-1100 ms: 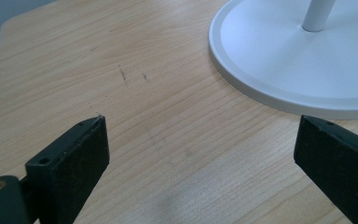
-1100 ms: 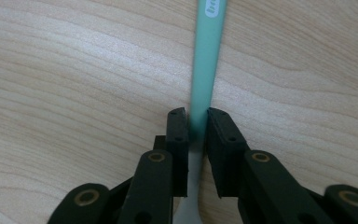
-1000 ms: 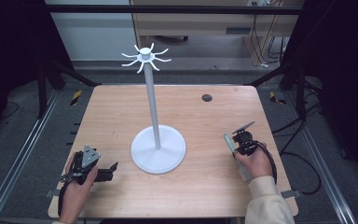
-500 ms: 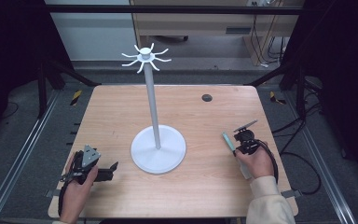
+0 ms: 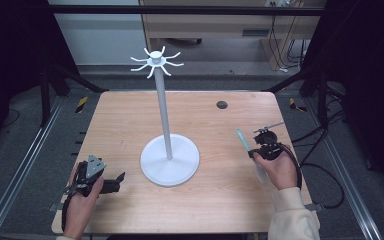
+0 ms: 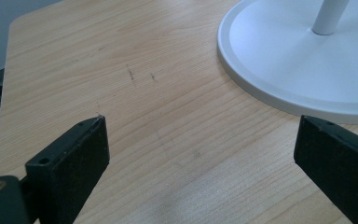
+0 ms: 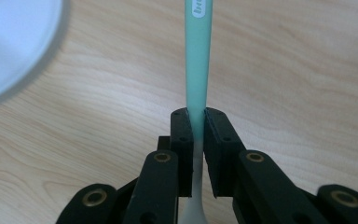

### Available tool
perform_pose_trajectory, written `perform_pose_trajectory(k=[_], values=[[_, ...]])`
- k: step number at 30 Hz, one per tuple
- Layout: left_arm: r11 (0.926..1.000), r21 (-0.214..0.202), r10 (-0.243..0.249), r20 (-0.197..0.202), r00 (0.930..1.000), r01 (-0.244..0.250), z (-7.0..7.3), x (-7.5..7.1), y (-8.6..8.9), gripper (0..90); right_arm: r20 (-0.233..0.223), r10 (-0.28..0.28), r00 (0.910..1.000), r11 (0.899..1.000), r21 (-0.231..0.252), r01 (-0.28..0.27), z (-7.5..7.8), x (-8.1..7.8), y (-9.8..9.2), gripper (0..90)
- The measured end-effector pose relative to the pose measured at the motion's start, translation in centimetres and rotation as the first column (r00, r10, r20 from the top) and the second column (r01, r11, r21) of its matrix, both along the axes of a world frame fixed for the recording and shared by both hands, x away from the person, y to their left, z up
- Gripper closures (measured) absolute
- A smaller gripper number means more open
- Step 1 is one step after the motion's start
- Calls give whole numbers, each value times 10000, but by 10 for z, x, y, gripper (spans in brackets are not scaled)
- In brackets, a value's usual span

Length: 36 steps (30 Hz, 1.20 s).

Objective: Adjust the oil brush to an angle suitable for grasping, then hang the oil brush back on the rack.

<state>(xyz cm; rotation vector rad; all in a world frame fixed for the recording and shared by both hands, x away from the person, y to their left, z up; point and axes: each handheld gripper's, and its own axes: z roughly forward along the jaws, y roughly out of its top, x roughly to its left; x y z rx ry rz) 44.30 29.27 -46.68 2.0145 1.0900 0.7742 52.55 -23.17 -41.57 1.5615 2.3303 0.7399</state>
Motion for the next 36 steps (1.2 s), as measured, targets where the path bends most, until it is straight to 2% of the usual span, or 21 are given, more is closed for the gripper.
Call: perform_pose_trajectory(k=[5, 8, 10, 13, 16, 18, 21, 25, 26, 27, 30, 31, 34, 36], values=[[9999, -137, 67, 87, 9999, -66, 1, -1, 3, 29, 779, 313, 9965, 9988, 341, -341, 30, -5, 7, 824], [10000, -55, 82, 80, 9999, -81, 0, -1, 4, 29, 1301, 513, 9902, 9976, 395, -569, 50, -4, 14, 824], [10000, -41, 79, 57, 10000, -79, 0, -1, 4, 29, 1654, 624, 9842, 9957, 575, -728, 67, -2, 19, 824], [9999, -51, 98, 59, 9999, -97, 0, -2, 4, 29, 1981, 770, 9772, 9942, 587, -903, 85, 2, 26, 823], [10000, -38, 72, 34, 10000, -72, 0, -2, 4, 29, 2546, 864, 9632, 9903, 840, -1110, 99, 1, 30, 824], [9999, -100, 91, 69, 9999, -90, 0, -2, 4, 29, 2851, 827, 9549, 9863, 1137, -1193, 102, -3, 30, 823], [10000, -69, 45, 97, 9999, -44, 1, -1, 3, 29, 3004, 826, 9502, 9867, 1090, -1202, 103, -8, 30, 823], [9999, -117, 13, 143, 9999, -12, 2, -1, 3, 29, 3288, 903, 9401, 9822, 1268, -1387, 106, -15, 31, 824], [9999, -117, 13, 143, 9999, -12, 2, -1, 3, 29, 3288, 903, 9401, 9822, 1268, -1387, 106, -15, 31, 824], [9999, -115, -10, 121, 9999, 11, 2, -1, 2, 29, 3471, 1013, 9323, 9788, 1330, -1559, 107, -18, 33, 823], [9999, -96, -89, 123, 9999, 90, 2, -1, 0, 29, 3603, 1258, 9243, 9627, 1806, -2015, 108, -22, 35, 823], [9999, -71, -123, 127, 9998, 124, 2, -1, -1, 29, 3740, 1374, 9172, 9565, 1906, -2210, 109, -23, 37, 823], [9998, -65, -184, 128, 9997, 185, 2, -2, -1, 29, 4060, 1424, 9027, 9585, 1710, -2282, 114, -26, 41, 823], [9998, -110, -164, 134, 9998, 166, 2, -1, -1, 29, 4209, 1413, 8960, 9585, 1681, -2301, 115, -29, 43, 824]])
